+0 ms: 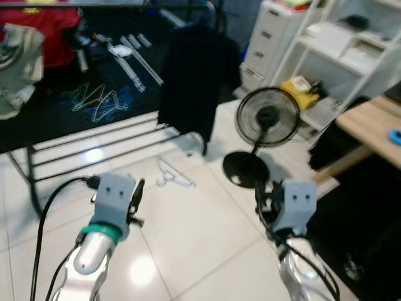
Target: Hang hanger
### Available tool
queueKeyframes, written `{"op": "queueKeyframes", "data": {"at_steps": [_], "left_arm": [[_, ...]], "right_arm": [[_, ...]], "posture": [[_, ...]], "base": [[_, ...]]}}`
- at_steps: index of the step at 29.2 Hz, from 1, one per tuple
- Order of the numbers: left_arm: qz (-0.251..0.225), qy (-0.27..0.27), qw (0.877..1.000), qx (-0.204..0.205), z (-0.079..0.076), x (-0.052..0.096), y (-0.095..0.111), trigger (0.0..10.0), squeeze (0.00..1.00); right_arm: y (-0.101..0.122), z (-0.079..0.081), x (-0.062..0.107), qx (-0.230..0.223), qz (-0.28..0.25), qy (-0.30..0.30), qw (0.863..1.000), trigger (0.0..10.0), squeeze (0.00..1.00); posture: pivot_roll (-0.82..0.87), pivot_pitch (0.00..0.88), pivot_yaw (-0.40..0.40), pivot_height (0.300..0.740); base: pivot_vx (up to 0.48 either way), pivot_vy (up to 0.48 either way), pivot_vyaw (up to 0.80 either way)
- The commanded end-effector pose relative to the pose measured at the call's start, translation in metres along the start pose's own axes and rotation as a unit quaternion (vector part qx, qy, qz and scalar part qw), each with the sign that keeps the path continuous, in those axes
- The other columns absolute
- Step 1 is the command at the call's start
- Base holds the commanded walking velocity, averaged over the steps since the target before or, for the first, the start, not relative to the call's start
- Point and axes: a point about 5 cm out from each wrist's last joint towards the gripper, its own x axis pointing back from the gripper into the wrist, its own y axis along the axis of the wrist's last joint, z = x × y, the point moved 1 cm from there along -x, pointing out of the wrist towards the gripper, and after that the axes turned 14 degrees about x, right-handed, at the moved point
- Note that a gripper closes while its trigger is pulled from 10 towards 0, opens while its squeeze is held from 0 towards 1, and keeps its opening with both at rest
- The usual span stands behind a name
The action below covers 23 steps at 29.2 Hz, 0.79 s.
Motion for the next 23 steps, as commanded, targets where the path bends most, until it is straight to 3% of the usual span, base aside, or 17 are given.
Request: {"op": "queueKeyframes", "data": {"at_steps": [1, 7, 23], "left_arm": [[0.013, 0.001, 1.000, 0.003, -0.0009, 0.0011, -0.0056, 10.0, 0.00], [0.003, 0.003, 1.000, 0.003, -0.0002, 0.0003, -0.0040, 10.0, 0.00], [0.002, 0.009, 1.000, -0.002, 0.0007, -0.0016, -0.0038, 10.0, 0.00]], "right_arm": [[-0.0043, -0.0003, 0.0014, 0.003, 0.007, 0.001, 1.000, 10.0, 0.00], [-0.0039, -0.0001, 0.0008, 0.004, 0.005, 0.002, 1.000, 10.0, 0.00], [-0.0024, 0.0021, -0.0008, 0.013, -0.003, 0.009, 1.000, 10.0, 0.00]], "posture": [[0.00, 0.051, -0.003, 0.740], [0.00, 0.052, -0.004, 0.740], [0.00, 0.053, -0.005, 0.740]], "base": [[0.000, 0.000, -0.80], [0.000, 0.000, -0.80], [0.475, 0.000, 0.00]]}}
